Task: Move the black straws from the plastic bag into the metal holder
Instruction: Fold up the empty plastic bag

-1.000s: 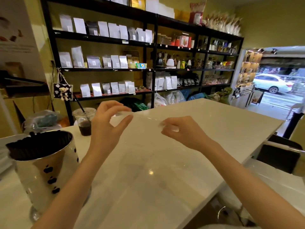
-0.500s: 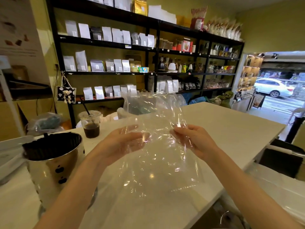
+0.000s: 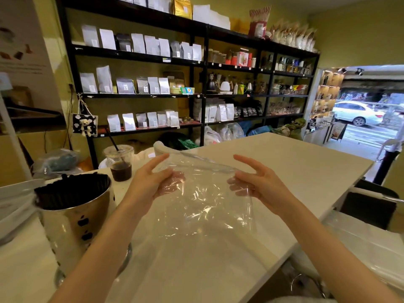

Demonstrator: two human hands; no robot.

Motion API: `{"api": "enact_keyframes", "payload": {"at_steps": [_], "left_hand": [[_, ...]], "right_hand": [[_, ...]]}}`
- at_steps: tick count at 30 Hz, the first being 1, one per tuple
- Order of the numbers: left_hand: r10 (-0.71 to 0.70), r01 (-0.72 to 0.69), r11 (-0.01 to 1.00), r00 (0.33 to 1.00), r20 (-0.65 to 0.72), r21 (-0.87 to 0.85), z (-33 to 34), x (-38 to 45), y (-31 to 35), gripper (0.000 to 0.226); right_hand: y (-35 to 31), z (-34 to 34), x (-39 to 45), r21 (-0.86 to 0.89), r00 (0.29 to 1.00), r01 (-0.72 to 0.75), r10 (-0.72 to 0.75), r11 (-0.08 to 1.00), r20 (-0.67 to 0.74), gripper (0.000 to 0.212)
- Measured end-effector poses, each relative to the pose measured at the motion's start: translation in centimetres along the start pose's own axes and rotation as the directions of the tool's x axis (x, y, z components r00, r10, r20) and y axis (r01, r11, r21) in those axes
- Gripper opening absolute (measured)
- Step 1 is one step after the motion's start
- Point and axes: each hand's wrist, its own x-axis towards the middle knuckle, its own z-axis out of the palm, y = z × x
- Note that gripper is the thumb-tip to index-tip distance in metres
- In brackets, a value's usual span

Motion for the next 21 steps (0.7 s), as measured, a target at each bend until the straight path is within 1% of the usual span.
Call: {"api": "enact_keyframes", "payload": {"at_steps": [1,3,5,6,7,9,10,11,13,14,15,17,18,19,21], "left_hand": [[-0.001,0.001,0.998,1.000,0.007,0.056,-0.1,0.1,0.0,0.036],[-0.001,-0.003,0.993,1.000,0.030,0.117,-0.3,0.1,0.1,0.030],[0.022,-0.034,0.983,0.997,0.069,0.181,-0.3,0.0,0.2,0.033],[0.039,-0.061,0.962,0.995,0.088,0.264,-0.3,-0.1,0.3,0.038],[0.052,-0.087,0.921,0.993,0.103,0.380,-0.3,-0.1,0.4,0.044],[0.074,-0.120,0.789,0.992,0.101,0.603,-0.4,-0.1,0.4,0.050],[0.092,-0.129,0.741,0.992,0.091,0.659,-0.4,0.0,0.3,0.049],[0.110,-0.137,0.716,0.990,0.083,0.684,-0.4,0.0,0.3,0.045],[0.140,-0.146,0.690,0.988,0.067,0.709,-0.5,-0.1,0.3,0.036],[0.163,-0.151,0.671,0.985,0.054,0.726,-0.5,-0.2,0.3,0.031],[0.190,-0.154,0.649,0.981,0.037,0.745,-0.6,-0.2,0.3,0.027],[0.225,-0.155,0.601,0.974,0.020,0.784,-0.5,-0.6,0.6,0.019],[0.224,-0.156,0.582,0.974,0.028,0.798,-0.5,-0.8,0.8,0.016],[0.211,-0.163,0.573,0.976,0.047,0.803,-0.4,-1.1,1.0,0.014],[0.149,-0.171,0.608,0.984,0.100,0.775,-0.4,-1.4,1.4,0.014]], "right_hand": [[-0.1,-0.2,0.0,-0.013,0.999,-0.004,0.005,1.000,0.032,0.036],[-0.3,-0.5,-0.1,-0.057,0.996,-0.013,0.018,0.998,0.086,0.032],[-0.2,-0.7,-0.1,-0.175,0.997,0.001,0.013,0.985,0.081,0.035],[-0.1,-0.8,0.0,-0.237,0.998,0.010,0.004,0.971,0.059,0.038],[0.0,-0.9,0.1,-0.291,0.999,0.016,-0.007,0.957,0.033,0.040],[0.1,-1.0,0.1,-0.395,1.000,0.029,-0.031,0.918,0.000,0.041],[0.2,-1.0,0.1,-0.462,0.999,0.039,-0.045,0.886,-0.004,0.040],[0.2,-1.0,0.0,-0.542,0.998,0.055,-0.067,0.839,-0.003,0.036],[0.3,-0.9,0.1,-0.683,0.990,0.096,-0.144,0.724,-0.013,0.025],[0.4,-1.0,0.0,-0.726,0.982,0.110,-0.188,0.679,-0.027,0.019],[0.3,-1.0,-0.1,-0.747,0.973,0.123,-0.226,0.654,-0.038,0.013],[0.0,-1.2,-0.5,-0.749,0.965,0.147,-0.260,0.646,-0.035,0.003],[-0.3,-1.4,-0.8,-0.727,0.969,0.155,-0.247,0.669,-0.022,0.003],[-0.7,-1.5,-1.3,-0.683,0.975,0.158,-0.220,0.713,-0.004,0.004],[-1.7,-1.7,-2.2,-0.551,0.986,0.159,-0.159,0.820,0.048,0.005]]}}
